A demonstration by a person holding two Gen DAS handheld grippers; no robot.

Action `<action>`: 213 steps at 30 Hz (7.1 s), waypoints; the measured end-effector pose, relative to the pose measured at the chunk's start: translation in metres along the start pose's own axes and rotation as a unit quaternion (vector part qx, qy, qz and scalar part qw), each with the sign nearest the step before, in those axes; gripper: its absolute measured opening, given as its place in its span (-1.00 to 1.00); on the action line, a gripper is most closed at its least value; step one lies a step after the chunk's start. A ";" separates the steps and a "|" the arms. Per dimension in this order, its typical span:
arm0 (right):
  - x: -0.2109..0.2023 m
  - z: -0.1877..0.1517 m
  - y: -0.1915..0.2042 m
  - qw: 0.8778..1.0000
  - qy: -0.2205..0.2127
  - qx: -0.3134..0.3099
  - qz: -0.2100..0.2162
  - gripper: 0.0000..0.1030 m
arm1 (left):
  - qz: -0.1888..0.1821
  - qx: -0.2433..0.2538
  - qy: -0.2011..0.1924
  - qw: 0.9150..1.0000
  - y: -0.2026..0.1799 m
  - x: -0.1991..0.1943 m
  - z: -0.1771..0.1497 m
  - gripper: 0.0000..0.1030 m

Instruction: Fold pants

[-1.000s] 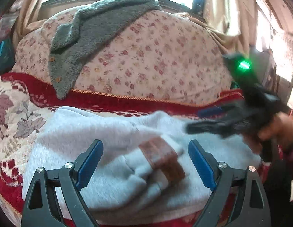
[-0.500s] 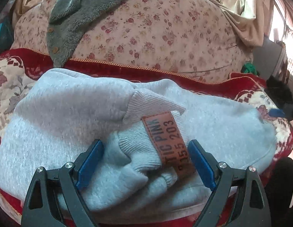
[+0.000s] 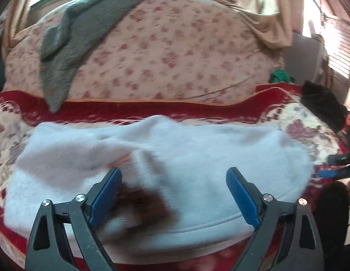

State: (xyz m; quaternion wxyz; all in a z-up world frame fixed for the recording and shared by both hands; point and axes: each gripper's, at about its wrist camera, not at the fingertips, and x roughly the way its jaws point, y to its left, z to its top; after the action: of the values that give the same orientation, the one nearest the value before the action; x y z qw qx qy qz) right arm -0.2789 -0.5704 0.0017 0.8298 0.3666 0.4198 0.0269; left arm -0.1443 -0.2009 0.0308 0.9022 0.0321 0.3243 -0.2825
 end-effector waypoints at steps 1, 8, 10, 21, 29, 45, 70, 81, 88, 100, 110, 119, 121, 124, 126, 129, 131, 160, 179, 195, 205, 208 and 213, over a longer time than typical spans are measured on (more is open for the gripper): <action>0.002 -0.001 -0.004 1.000 -0.001 0.013 0.004 0.95 | -0.009 0.001 0.003 1.000 -0.006 0.003 0.002 0.86; 0.034 -0.008 -0.012 0.997 0.015 0.054 0.045 0.96 | -0.061 0.014 0.039 0.997 -0.048 0.033 0.017 0.86; 0.042 -0.009 -0.014 0.997 0.019 0.059 0.054 0.96 | -0.076 0.027 0.053 0.995 -0.060 0.046 0.024 0.86; 0.065 -0.013 -0.012 0.992 0.012 0.030 0.121 0.98 | -0.135 0.076 0.164 0.974 -0.101 0.148 0.062 0.86; 0.071 -0.007 -0.013 0.990 -0.008 0.032 0.135 0.95 | -0.171 0.127 0.210 0.954 -0.129 0.201 0.081 0.87; 0.080 0.003 -0.013 0.992 -0.008 0.016 0.127 0.06 | -0.314 0.218 0.334 0.861 -0.159 0.253 0.068 0.56; 0.029 0.032 0.136 0.970 -0.069 -0.183 0.146 -0.27 | -0.342 0.177 0.154 0.910 -0.088 0.127 0.146 -0.73; 0.054 0.022 0.271 0.939 -0.047 -0.303 0.159 -0.27 | -0.282 0.086 0.064 0.953 0.047 0.042 0.163 -0.85; 0.106 0.003 0.348 0.915 0.001 -0.362 0.175 -0.27 | -0.219 0.004 0.045 0.975 0.153 0.011 0.134 -0.86; 0.233 -0.088 0.413 0.870 0.084 -0.472 0.114 -0.26 | -0.104 -0.153 0.073 0.980 0.301 -0.006 0.025 -0.92; 0.236 -0.112 0.405 0.872 0.120 -0.441 0.174 0.51 | -0.031 -0.219 0.060 0.974 0.339 -0.048 -0.018 0.09; 0.175 -0.078 0.373 0.884 0.101 -0.392 0.233 0.52 | -0.013 -0.188 -0.002 0.982 0.283 -0.114 -0.001 0.34; 0.167 -0.066 0.364 0.892 0.080 -0.389 0.216 0.52 | -0.009 -0.174 -0.008 0.985 0.270 -0.123 0.002 0.34; 0.165 -0.046 0.350 0.909 0.045 -0.381 0.161 0.54 | -0.002 -0.163 -0.026 0.986 0.252 -0.140 0.008 0.50; 0.169 -0.035 0.342 0.917 0.035 -0.375 0.133 0.54 | -0.002 -0.159 -0.038 0.987 0.241 -0.150 0.012 0.53; 0.183 -0.021 0.337 0.923 0.034 -0.369 0.102 0.54 | -0.006 -0.155 -0.052 0.987 0.224 -0.158 0.019 0.61; 0.188 -0.015 0.333 0.925 0.041 -0.367 0.091 0.54 | -0.028 -0.157 -0.047 0.986 0.212 -0.153 0.021 0.62; 0.305 0.015 0.343 0.918 0.057 -0.393 0.018 0.85 | 0.033 -0.138 0.025 0.990 0.166 -0.066 -0.041 0.61; 0.210 0.000 0.284 0.932 0.050 -0.358 0.013 0.86 | 0.059 -0.145 -0.017 0.988 0.142 -0.102 -0.012 0.62; 0.180 -0.031 0.275 0.944 0.026 -0.329 -0.006 0.86 | 0.135 -0.122 -0.010 0.983 0.122 -0.071 0.001 0.62; 0.180 -0.033 0.276 0.947 0.030 -0.319 -0.007 0.86 | 0.146 -0.129 -0.012 0.981 0.128 -0.074 -0.001 0.64; 0.183 -0.030 0.272 0.950 0.048 -0.309 0.002 0.87 | 0.147 -0.136 -0.011 0.980 0.134 -0.075 -0.002 0.71; 0.185 -0.026 0.261 0.959 0.062 -0.277 0.014 0.99 | 0.147 -0.145 -0.009 0.978 0.144 -0.075 -0.002 0.78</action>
State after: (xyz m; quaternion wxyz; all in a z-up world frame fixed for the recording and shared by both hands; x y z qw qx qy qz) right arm -0.1097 -0.2996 0.0315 0.8710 0.1257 0.4411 0.1762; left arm -0.1167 -0.0427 0.0565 0.9319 -0.0542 0.3452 -0.0974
